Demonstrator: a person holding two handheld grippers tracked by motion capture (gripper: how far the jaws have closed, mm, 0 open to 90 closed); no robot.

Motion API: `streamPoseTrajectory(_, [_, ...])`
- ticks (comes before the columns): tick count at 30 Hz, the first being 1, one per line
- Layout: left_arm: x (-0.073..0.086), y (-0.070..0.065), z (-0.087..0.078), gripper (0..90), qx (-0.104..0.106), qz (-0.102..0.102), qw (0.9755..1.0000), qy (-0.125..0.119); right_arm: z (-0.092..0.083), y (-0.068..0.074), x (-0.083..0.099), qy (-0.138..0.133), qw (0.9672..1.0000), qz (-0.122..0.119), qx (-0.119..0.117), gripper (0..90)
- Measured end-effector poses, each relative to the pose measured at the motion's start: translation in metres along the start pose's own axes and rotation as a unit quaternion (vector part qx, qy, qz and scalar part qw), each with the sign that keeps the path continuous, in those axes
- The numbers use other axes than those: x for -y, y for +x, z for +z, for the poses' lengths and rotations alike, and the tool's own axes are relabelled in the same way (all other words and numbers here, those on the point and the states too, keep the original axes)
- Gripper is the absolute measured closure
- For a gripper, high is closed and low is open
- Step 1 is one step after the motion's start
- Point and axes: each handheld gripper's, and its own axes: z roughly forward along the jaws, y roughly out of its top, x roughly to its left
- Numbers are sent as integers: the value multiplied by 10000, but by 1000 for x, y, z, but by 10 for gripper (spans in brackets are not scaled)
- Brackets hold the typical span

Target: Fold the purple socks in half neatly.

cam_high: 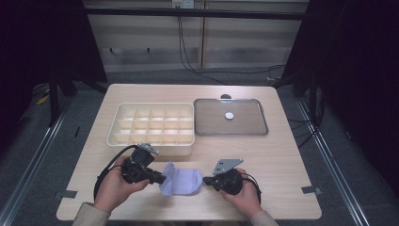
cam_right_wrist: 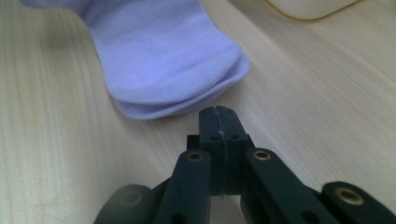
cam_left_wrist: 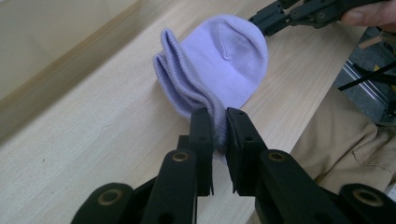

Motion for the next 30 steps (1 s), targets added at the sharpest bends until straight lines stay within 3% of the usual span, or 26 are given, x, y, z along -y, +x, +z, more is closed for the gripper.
streamPoseTrajectory(19, [-22, -11, 2, 811, 152, 175, 9996, 162, 4, 1, -3, -41, 10000, -6, -57, 900])
streamPoseTrajectory(30, [-27, -15, 7, 812, 120, 183, 9997, 101, 7, 4, -4, -80, 9999, -43, -123, 900])
